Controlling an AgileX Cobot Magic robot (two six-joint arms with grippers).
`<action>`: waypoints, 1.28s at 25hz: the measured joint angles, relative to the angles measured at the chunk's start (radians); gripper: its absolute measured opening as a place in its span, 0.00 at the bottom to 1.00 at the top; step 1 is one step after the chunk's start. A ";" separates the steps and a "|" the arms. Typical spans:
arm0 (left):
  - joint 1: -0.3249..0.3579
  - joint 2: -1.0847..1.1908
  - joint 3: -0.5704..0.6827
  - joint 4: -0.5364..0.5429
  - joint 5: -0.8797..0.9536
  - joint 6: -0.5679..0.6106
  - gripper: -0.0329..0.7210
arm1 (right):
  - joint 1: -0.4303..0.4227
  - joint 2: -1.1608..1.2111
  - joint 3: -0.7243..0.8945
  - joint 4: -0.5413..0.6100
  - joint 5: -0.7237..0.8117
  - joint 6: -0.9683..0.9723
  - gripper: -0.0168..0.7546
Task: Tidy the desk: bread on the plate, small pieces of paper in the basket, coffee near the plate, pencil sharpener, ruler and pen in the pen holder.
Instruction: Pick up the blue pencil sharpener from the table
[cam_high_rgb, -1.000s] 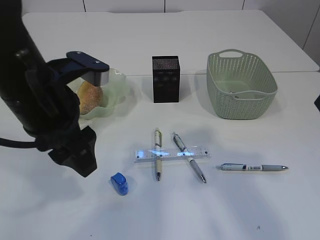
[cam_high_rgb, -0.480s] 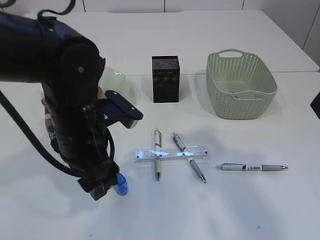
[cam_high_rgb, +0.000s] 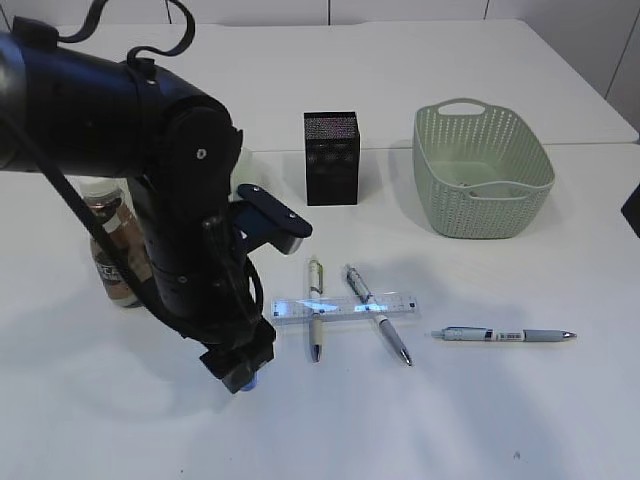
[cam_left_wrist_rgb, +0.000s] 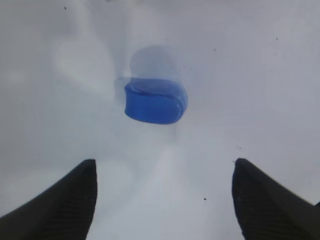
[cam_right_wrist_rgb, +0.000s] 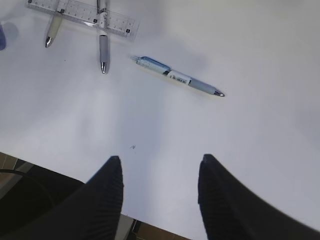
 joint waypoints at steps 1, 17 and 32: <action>0.000 0.000 0.000 -0.002 -0.010 0.000 0.84 | 0.000 0.000 0.000 0.000 0.000 0.000 0.53; 0.000 0.094 -0.002 -0.002 -0.090 0.000 0.84 | 0.000 0.000 0.000 -0.001 -0.002 0.000 0.53; 0.000 0.115 -0.002 -0.004 -0.155 0.000 0.83 | 0.000 0.000 0.000 -0.001 -0.002 0.000 0.53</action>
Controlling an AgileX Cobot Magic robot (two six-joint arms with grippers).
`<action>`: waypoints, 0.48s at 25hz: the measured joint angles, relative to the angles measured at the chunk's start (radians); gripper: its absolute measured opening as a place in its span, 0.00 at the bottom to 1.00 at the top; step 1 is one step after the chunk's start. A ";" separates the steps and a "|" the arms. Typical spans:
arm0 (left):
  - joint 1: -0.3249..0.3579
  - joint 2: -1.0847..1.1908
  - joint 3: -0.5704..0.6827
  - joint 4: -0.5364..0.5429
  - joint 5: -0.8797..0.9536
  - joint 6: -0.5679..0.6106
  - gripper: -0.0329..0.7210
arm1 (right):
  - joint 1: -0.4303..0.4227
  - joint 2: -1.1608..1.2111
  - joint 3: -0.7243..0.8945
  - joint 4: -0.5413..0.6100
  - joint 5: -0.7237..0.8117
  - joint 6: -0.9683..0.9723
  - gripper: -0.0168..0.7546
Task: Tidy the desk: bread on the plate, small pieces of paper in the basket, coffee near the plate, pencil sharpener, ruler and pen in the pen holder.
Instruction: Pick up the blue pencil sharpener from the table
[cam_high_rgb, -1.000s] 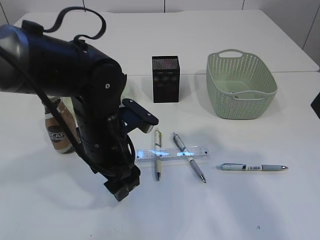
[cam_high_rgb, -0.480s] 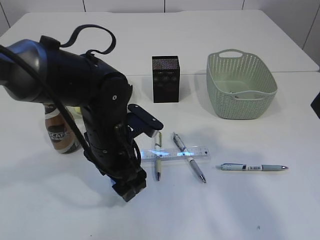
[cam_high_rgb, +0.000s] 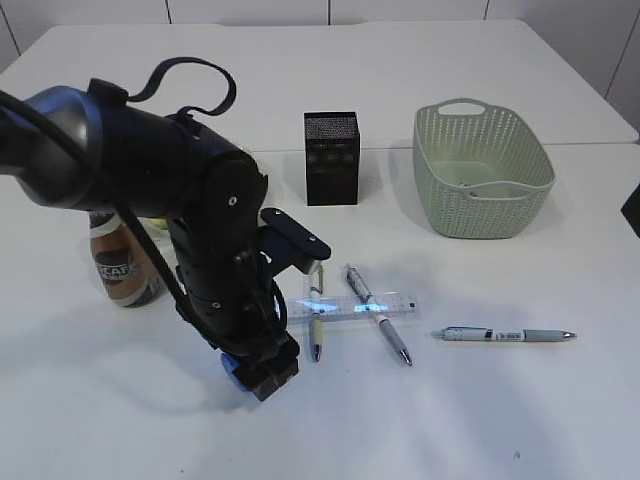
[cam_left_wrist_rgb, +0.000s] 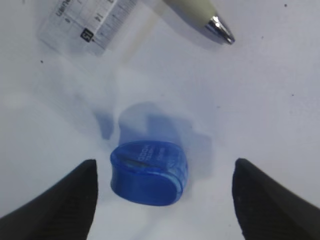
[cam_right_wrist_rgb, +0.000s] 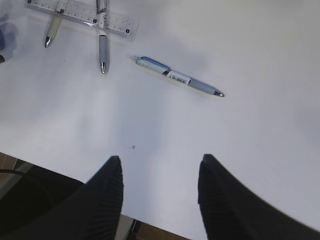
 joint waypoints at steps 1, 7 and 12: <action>0.000 0.005 0.000 0.000 0.000 0.000 0.83 | 0.000 0.000 0.000 0.000 0.000 0.000 0.53; 0.000 0.043 -0.002 0.000 0.000 0.000 0.83 | 0.000 0.000 0.000 0.002 0.000 0.000 0.53; 0.000 0.048 -0.003 0.000 -0.018 0.000 0.83 | 0.000 0.000 0.000 0.004 0.000 0.000 0.53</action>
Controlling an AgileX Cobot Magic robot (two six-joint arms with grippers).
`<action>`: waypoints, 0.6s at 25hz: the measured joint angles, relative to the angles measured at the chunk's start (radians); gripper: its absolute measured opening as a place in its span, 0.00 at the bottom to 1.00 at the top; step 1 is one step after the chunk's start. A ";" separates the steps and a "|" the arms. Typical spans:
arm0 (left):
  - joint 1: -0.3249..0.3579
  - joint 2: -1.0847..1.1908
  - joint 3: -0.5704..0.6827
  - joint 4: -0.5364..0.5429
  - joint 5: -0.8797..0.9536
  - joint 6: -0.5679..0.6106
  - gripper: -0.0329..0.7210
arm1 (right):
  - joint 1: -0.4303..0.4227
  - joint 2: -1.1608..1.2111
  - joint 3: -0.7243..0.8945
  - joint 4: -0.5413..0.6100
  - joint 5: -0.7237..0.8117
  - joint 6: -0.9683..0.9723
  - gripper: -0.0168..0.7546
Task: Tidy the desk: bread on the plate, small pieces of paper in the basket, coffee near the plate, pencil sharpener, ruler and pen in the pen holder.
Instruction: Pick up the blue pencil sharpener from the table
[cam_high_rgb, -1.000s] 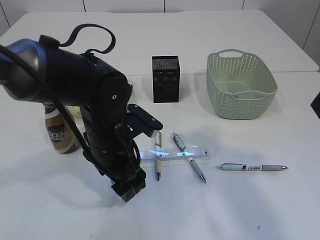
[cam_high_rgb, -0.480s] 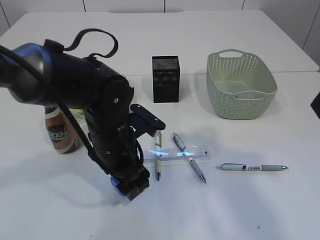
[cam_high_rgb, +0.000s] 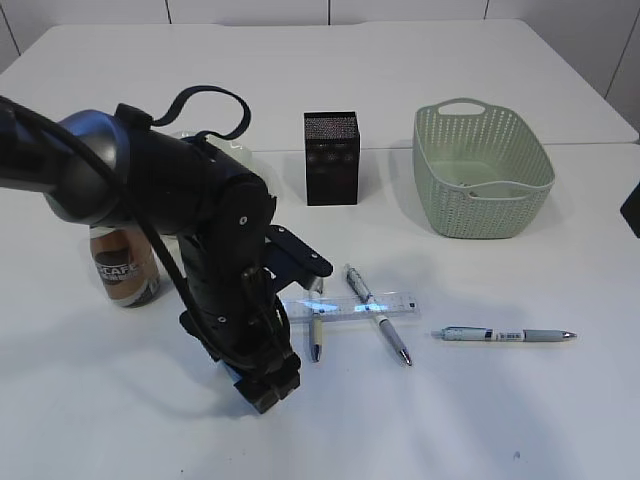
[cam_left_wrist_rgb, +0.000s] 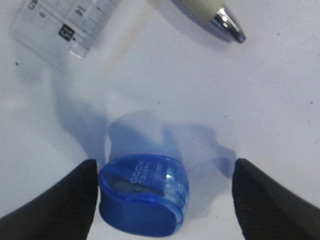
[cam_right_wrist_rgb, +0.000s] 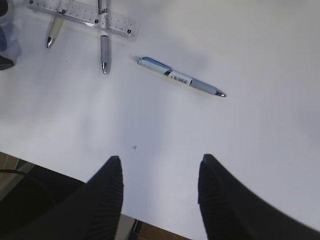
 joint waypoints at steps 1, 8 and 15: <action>0.000 0.000 0.000 0.000 -0.002 0.000 0.83 | 0.000 0.000 0.000 0.000 0.000 0.000 0.53; 0.000 0.000 0.000 0.000 -0.017 0.000 0.83 | 0.000 0.000 0.000 0.002 0.000 0.000 0.53; 0.000 0.000 0.000 0.000 -0.017 0.000 0.79 | 0.000 0.000 0.000 0.002 0.000 0.000 0.53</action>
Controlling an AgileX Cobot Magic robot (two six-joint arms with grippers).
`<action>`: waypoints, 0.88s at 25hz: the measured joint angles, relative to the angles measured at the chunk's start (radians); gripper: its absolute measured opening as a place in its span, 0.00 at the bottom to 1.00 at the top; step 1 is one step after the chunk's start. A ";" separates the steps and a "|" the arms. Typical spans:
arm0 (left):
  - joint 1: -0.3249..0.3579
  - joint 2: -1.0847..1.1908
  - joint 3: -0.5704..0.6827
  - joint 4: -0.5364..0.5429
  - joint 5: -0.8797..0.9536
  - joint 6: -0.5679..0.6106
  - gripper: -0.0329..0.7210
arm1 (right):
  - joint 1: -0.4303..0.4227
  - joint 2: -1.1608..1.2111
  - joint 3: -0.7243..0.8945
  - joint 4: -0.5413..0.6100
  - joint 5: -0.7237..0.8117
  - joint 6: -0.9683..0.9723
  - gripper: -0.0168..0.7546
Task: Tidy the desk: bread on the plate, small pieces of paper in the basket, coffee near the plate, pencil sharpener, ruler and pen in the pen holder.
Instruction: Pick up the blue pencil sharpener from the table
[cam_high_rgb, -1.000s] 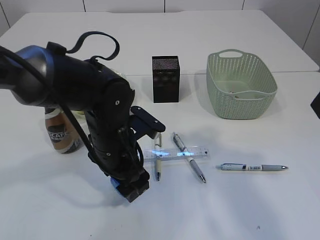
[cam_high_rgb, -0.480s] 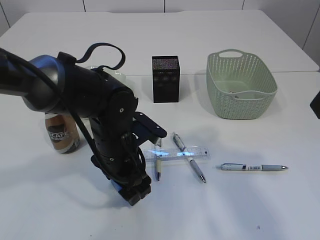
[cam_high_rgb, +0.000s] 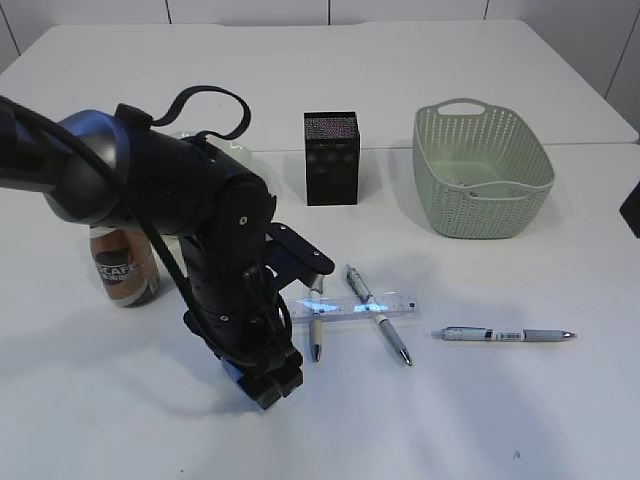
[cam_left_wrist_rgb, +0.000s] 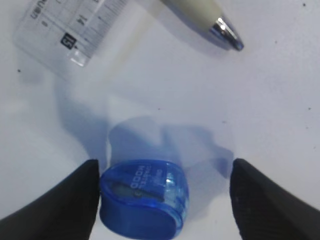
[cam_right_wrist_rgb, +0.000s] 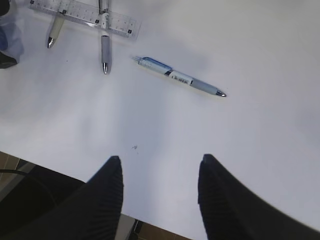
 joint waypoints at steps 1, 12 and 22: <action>0.000 0.000 0.000 0.000 0.000 0.000 0.77 | 0.000 0.000 0.000 0.000 0.000 0.000 0.53; 0.000 0.000 0.000 0.002 0.019 0.000 0.65 | 0.000 0.000 0.000 0.003 0.000 0.000 0.53; 0.000 0.000 0.000 0.019 0.019 0.000 0.61 | 0.000 0.000 0.000 0.003 0.000 0.000 0.53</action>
